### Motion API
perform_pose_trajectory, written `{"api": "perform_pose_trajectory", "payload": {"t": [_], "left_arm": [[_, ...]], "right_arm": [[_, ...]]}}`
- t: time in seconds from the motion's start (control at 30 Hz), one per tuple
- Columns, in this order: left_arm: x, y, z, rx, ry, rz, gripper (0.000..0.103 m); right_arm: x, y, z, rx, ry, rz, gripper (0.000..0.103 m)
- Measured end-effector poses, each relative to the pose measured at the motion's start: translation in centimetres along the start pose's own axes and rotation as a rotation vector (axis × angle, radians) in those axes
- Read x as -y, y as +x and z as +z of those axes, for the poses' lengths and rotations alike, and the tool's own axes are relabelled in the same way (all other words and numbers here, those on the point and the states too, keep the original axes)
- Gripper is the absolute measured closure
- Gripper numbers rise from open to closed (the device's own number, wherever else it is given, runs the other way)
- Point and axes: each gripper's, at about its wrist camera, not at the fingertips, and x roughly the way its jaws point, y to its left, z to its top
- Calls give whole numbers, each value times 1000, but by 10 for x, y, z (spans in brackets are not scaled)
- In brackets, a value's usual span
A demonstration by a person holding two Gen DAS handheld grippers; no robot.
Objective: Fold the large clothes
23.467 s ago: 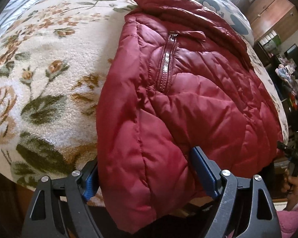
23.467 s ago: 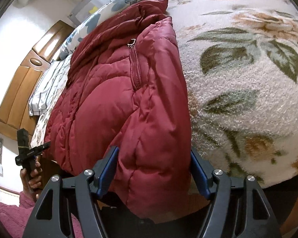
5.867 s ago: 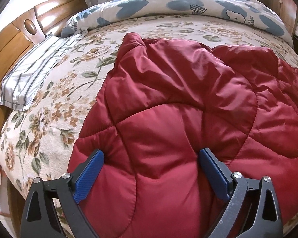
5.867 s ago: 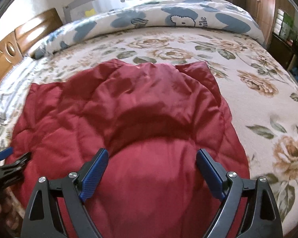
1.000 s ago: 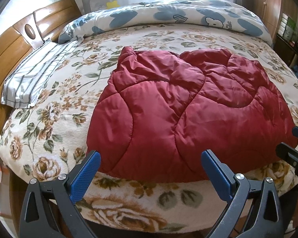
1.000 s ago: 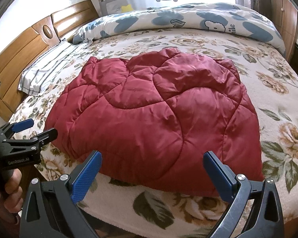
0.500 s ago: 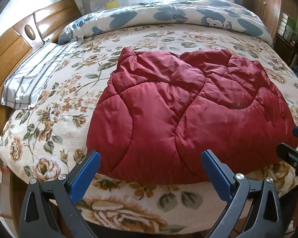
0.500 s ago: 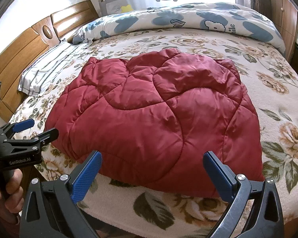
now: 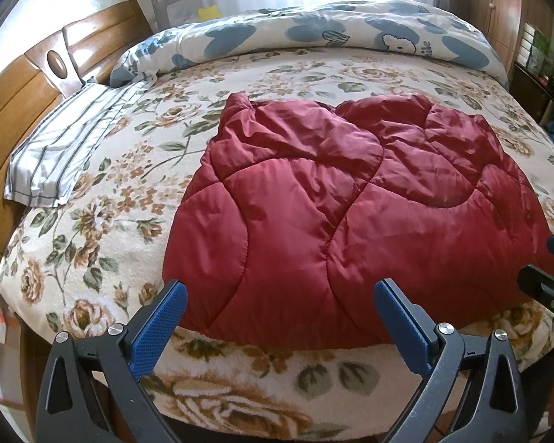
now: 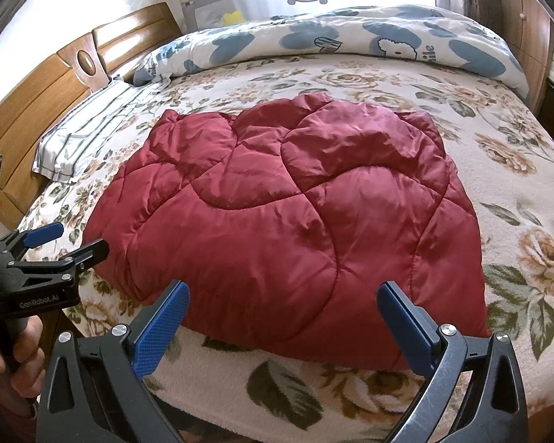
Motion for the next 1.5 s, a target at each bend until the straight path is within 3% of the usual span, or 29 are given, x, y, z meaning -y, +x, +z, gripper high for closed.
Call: {"api": "perform_pose_trajectory", "payload": {"t": [1.5], "left_arm": [[0,10,9,-15,-29,-32,1]], "right_arm": [[10,1,5,5,25,-3,1]]}}
